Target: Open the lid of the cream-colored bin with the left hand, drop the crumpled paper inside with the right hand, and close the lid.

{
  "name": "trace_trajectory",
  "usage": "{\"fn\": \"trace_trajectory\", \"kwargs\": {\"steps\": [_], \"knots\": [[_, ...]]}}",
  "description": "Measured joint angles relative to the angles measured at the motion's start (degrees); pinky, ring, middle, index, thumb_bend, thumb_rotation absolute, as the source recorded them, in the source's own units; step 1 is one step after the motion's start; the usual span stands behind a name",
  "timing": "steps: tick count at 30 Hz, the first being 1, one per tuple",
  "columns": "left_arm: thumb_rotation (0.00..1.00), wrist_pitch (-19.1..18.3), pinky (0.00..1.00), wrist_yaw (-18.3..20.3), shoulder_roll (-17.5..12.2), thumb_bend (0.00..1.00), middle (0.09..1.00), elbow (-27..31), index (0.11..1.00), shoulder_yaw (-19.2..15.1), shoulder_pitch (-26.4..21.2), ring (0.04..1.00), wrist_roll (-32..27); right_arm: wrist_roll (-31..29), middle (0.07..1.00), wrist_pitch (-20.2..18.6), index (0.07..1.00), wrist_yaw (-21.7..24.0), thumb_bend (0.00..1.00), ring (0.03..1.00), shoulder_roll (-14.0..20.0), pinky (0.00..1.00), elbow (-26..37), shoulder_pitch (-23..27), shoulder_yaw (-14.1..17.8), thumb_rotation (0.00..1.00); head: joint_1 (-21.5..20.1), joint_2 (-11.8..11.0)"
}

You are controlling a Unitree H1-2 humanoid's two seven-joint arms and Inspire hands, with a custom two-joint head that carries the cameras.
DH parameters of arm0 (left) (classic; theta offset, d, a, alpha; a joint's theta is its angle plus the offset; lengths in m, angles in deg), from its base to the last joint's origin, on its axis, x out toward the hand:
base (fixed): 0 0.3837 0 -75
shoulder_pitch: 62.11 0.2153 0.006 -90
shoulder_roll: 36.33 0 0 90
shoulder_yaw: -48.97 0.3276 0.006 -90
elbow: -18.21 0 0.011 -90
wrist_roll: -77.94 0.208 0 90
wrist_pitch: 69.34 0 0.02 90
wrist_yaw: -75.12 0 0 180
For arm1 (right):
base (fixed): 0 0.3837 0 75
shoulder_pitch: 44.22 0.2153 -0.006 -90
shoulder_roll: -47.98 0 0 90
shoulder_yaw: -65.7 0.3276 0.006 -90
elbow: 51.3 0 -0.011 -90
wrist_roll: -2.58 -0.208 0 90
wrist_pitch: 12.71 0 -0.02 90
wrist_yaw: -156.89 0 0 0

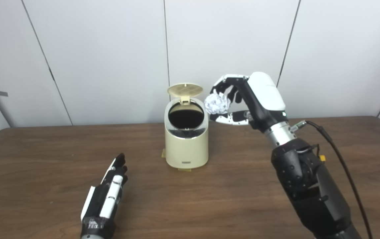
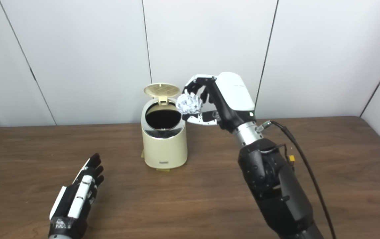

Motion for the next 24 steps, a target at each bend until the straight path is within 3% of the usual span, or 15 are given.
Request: {"fn": "trace_trajectory", "kwargs": {"steps": [7, 24], "knots": [[0.87, 1.01, 1.00, -0.78, 0.26, 0.52, 1.000, -0.24, 1.000, 0.50, 0.02, 1.000, 0.98, 0.73, 0.523, 0.57, 0.514, 0.07, 0.49, 0.397, -2.83, 0.30, -3.21, 1.97, -0.41, 0.00, 0.61, 0.44], [0.83, 1.00, 1.00, -2.67, 1.96, 0.50, 1.000, -0.25, 1.000, 2.93, 0.06, 1.000, 1.46, 3.99, 0.536, 2.93, 0.520, -5.63, 0.49, 0.391, -7.36, 0.27, -22.12, 6.51, -4.87, 0.00, 3.08, 1.76]]}}
